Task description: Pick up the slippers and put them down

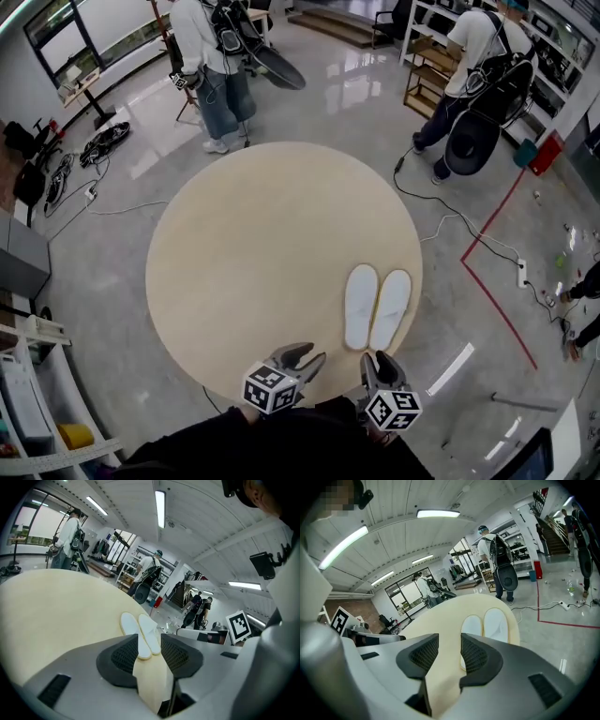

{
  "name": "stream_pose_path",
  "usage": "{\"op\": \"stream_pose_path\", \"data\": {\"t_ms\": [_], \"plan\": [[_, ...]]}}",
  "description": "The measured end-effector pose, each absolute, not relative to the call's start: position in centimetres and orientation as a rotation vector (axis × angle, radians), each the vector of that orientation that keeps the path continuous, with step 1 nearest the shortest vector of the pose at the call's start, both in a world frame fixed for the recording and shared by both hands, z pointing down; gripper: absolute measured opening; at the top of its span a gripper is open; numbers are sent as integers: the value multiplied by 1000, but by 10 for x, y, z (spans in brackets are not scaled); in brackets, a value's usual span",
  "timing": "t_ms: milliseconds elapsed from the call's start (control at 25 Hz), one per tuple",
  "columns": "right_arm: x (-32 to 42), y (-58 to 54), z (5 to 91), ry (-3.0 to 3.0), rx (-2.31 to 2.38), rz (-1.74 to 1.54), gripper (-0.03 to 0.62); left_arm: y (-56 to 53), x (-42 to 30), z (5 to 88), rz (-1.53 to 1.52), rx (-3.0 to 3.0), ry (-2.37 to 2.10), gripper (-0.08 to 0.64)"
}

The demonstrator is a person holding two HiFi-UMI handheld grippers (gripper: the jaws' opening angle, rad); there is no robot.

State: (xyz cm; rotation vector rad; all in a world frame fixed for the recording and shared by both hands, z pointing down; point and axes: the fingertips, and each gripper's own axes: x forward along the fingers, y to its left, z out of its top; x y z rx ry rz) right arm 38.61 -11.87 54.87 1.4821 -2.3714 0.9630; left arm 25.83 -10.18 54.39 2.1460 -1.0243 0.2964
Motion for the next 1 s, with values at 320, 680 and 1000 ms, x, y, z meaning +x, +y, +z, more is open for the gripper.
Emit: {"op": "stream_pose_path", "data": {"t_ms": [320,680,1000], "plan": [[435,-160,562,-2333,1532,996,137,-136,296,559,312,2102,-1044,144],[465,-194,582,-2290,1563,1043,136,-171,327,580,352,2079,-1046,144],[490,-231,617,-2232,1554,1094,136,-215,352,611,377,2025,-1046,144]]}}
